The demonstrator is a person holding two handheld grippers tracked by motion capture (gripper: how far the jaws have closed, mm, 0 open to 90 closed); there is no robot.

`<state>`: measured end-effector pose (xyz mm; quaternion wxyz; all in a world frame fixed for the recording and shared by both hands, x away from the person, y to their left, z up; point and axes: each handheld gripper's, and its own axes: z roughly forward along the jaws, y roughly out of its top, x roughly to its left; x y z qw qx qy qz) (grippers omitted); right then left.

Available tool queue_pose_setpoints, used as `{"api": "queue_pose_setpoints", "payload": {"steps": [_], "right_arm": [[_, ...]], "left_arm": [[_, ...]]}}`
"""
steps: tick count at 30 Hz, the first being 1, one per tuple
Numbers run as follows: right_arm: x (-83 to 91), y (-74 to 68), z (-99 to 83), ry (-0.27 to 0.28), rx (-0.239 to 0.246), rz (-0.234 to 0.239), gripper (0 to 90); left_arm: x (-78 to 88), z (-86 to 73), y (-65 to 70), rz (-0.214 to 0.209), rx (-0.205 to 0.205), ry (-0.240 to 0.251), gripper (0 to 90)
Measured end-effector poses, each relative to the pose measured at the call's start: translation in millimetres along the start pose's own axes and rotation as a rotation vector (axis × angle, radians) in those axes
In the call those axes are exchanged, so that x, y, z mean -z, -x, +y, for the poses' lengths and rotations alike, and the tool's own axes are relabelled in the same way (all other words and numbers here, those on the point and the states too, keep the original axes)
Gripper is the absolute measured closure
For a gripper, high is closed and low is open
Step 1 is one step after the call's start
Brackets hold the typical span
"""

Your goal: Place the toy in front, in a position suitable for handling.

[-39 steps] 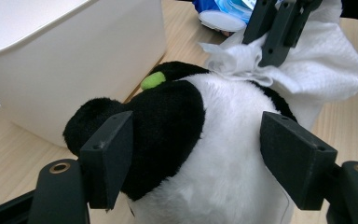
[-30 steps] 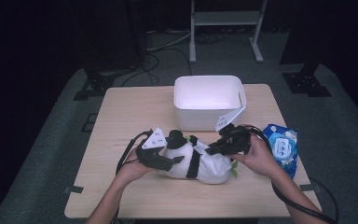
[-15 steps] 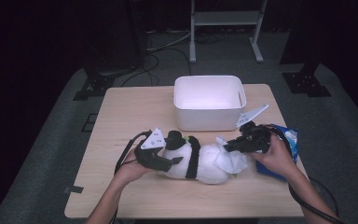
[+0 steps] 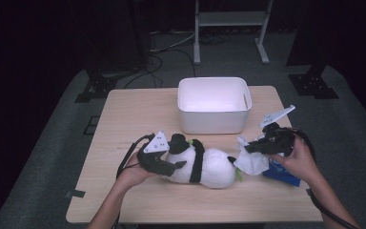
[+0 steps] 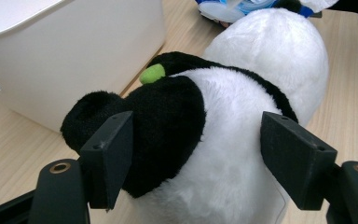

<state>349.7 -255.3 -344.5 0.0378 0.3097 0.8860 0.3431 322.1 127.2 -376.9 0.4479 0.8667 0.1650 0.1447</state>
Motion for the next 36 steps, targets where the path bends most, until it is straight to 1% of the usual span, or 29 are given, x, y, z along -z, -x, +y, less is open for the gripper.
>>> {"api": "queue_pose_setpoints", "payload": {"steps": [6, 16, 20, 25, 27, 29, 32, 34, 36], "right_arm": [[9.5, 11.4, -10.8, 0.003, -0.043, -0.029, 83.2], [27.3, 33.7, -30.3, 0.007, -0.132, -0.091, 83.1], [30.5, 46.4, -43.2, -0.002, -0.175, -0.129, 83.1], [29.6, 59.0, -60.5, -0.023, -0.233, -0.172, 81.6], [28.7, 65.2, -68.1, -0.022, -0.267, -0.166, 78.5], [27.6, 68.3, -72.4, -0.028, -0.285, -0.167, 76.3], [27.4, 69.4, -74.8, -0.029, -0.291, -0.167, 74.0], [28.0, 69.7, -74.8, -0.023, -0.290, -0.158, 72.6], [28.5, 68.9, -73.6, -0.022, -0.290, -0.159, 70.7]], "left_arm": [[0.0, 0.0, 0.4, 0.000, -0.001, 0.000, 26.7], [-0.1, 0.4, 0.7, 0.001, -0.003, -0.003, 26.6], [-0.1, 0.2, 0.8, 0.001, -0.002, -0.002, 26.6], [-0.1, 0.3, 0.6, 0.000, -0.002, -0.003, 26.6], [-0.1, 0.2, 0.6, 0.000, -0.002, -0.003, 26.6], [-0.1, 0.4, 0.6, 0.000, -0.002, -0.004, 26.6], [-0.2, 0.4, 0.6, 0.000, -0.001, -0.003, 26.6], [-0.2, 0.3, 0.6, 0.001, -0.001, -0.003, 26.6], [-0.1, 0.3, 0.6, 0.000, -0.002, -0.003, 26.6]]}}
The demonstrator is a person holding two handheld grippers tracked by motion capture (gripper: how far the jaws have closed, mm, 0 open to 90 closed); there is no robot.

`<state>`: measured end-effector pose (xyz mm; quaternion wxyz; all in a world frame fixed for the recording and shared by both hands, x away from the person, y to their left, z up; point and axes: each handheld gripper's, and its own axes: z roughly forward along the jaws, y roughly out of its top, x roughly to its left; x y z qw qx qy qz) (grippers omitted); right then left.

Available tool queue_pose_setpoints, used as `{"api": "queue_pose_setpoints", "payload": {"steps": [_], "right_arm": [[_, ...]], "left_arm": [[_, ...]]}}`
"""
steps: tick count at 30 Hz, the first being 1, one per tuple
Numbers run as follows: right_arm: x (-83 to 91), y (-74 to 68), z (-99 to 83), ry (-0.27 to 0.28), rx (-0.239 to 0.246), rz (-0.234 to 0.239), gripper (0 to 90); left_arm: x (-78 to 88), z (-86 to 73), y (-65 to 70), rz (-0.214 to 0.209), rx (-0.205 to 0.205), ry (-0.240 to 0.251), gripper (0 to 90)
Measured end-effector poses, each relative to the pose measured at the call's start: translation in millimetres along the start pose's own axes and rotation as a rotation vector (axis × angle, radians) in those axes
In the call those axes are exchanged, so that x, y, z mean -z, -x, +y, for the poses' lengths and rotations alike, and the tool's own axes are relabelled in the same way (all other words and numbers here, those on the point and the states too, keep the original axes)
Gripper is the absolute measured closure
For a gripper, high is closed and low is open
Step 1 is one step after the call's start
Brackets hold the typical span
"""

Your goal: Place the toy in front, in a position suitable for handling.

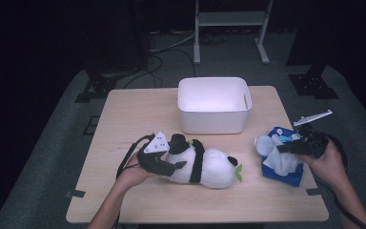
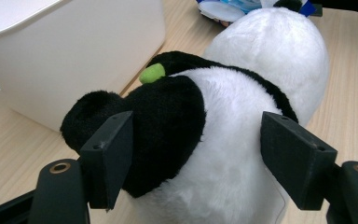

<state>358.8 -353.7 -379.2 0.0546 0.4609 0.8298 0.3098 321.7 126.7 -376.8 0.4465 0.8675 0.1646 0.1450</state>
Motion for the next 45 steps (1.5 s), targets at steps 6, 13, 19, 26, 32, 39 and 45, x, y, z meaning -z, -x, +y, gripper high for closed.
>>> {"api": "queue_pose_setpoints", "payload": {"steps": [6, 13, 19, 26, 32, 39, 45], "right_arm": [[3.4, -3.6, 4.7, 0.008, 0.009, 0.002, 66.2], [3.6, -3.9, 7.3, 0.013, 0.011, 0.000, 66.7], [4.6, -14.6, 12.7, 0.032, 0.042, 0.052, 67.5], [1.3, -36.8, 26.2, 0.034, 0.109, 0.107, 68.2], [-6.9, -55.2, 37.7, 0.024, 0.159, 0.154, 68.4], [-15.7, -77.4, 51.3, 0.024, 0.212, 0.218, 68.4], [-22.1, -97.7, 64.0, 0.021, 0.264, 0.266, 68.4]], "left_arm": [[0.1, 0.1, 0.2, 0.000, -0.001, -0.001, 26.6], [0.2, 0.1, 0.0, -0.002, -0.001, -0.002, 26.6], [0.2, 0.2, 0.0, -0.001, -0.001, -0.003, 26.6], [0.3, 0.4, 0.1, -0.001, -0.001, -0.006, 26.6], [0.7, 0.4, 0.0, -0.003, -0.001, -0.007, 26.6], [0.9, 0.4, 0.1, -0.003, -0.001, -0.009, 26.6], [1.1, 0.5, 0.3, -0.002, -0.001, -0.011, 26.6]]}}
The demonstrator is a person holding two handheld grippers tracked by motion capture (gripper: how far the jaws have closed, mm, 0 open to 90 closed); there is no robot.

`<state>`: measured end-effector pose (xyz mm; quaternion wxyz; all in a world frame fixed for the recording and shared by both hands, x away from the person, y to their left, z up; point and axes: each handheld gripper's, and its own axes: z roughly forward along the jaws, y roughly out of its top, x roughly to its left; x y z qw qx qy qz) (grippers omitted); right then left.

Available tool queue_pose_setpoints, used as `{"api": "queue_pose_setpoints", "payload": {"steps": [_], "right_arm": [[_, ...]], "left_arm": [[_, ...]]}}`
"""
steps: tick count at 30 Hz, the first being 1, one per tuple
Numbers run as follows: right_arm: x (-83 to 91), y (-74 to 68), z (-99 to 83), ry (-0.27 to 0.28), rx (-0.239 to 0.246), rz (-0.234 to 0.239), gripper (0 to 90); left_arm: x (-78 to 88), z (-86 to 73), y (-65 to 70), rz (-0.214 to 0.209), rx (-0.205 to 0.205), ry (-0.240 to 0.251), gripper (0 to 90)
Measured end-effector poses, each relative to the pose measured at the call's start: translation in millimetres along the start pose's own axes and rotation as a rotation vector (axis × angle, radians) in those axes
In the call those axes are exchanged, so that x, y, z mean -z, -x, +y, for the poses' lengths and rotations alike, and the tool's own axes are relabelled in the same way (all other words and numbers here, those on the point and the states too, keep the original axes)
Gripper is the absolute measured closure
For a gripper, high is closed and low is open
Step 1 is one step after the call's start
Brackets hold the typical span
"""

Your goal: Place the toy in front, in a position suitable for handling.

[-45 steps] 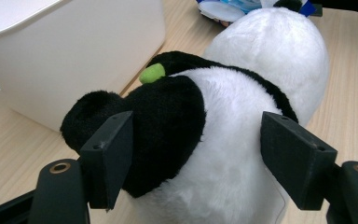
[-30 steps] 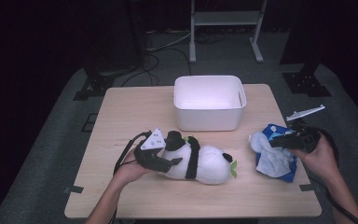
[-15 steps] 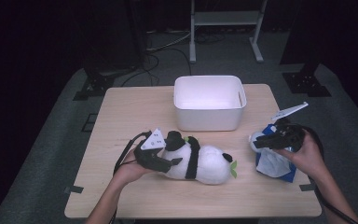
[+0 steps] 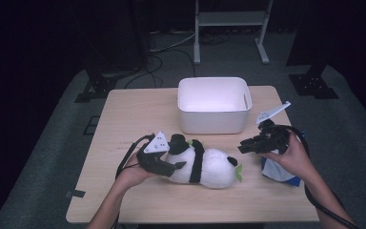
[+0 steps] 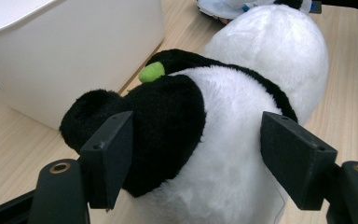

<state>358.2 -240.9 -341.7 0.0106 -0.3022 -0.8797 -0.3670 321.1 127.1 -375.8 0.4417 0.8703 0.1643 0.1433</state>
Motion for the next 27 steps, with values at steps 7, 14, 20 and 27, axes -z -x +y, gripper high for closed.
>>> {"api": "queue_pose_setpoints", "payload": {"steps": [7, 14, 20, 27], "right_arm": [[-19.0, -15.0, 19.5, -0.024, 0.054, 0.048, 68.0], [-36.1, -24.1, 37.3, -0.047, 0.088, 0.075, 67.9], [-53.4, -29.9, 54.2, -0.072, 0.109, 0.105, 67.5], [-71.4, -32.2, 68.0, -0.099, 0.127, 0.131, 66.9]], "left_arm": [[0.4, -0.1, 0.3, -0.001, 0.001, 0.000, 26.6], [1.8, -0.1, -0.1, -0.003, -0.009, -0.010, 26.6], [3.4, 0.0, 0.2, -0.008, -0.009, -0.017, 26.6], [7.0, 1.3, 1.4, -0.018, -0.012, -0.035, 26.6]]}}
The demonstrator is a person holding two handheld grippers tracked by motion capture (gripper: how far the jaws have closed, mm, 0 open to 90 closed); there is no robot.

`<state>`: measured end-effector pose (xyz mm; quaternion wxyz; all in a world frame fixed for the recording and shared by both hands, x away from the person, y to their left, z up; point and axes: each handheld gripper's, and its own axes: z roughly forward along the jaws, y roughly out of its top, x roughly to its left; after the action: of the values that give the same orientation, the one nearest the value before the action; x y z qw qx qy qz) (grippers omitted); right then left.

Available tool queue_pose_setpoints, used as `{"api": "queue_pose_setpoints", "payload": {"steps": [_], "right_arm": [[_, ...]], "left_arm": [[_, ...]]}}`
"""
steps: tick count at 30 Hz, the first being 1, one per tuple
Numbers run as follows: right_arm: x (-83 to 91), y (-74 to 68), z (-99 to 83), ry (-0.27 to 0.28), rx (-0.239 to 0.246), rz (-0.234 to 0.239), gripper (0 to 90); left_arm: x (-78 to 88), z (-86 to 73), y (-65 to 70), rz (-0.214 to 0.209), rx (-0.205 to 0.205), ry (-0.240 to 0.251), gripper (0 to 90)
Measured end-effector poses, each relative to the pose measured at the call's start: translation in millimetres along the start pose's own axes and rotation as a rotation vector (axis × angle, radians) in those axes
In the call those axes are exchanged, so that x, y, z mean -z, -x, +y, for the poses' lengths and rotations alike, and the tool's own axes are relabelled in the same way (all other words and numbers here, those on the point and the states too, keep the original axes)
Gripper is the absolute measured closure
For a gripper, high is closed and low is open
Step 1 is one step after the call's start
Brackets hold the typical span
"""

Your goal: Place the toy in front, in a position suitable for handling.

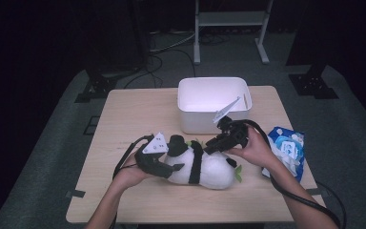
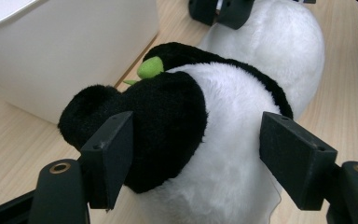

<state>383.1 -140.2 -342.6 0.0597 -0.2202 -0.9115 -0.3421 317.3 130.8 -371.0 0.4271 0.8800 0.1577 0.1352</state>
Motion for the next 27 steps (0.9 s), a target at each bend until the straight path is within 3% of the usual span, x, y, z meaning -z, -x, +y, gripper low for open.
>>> {"api": "queue_pose_setpoints", "payload": {"steps": [8, 16, 27], "right_arm": [[-13.9, 3.6, 12.2, -0.026, 0.005, 0.031, 64.7], [-23.6, 10.4, 20.3, -0.058, -0.010, 0.054, 60.8], [-38.4, 18.6, 19.6, -0.091, -0.048, 0.140, 56.7]], "left_arm": [[4.3, -2.2, -1.9, -0.016, 0.005, -0.045, 26.6], [4.3, -3.0, -1.5, -0.020, 0.016, -0.044, 26.6], [6.4, -2.8, -1.2, -0.039, 0.014, -0.065, 26.5]]}}
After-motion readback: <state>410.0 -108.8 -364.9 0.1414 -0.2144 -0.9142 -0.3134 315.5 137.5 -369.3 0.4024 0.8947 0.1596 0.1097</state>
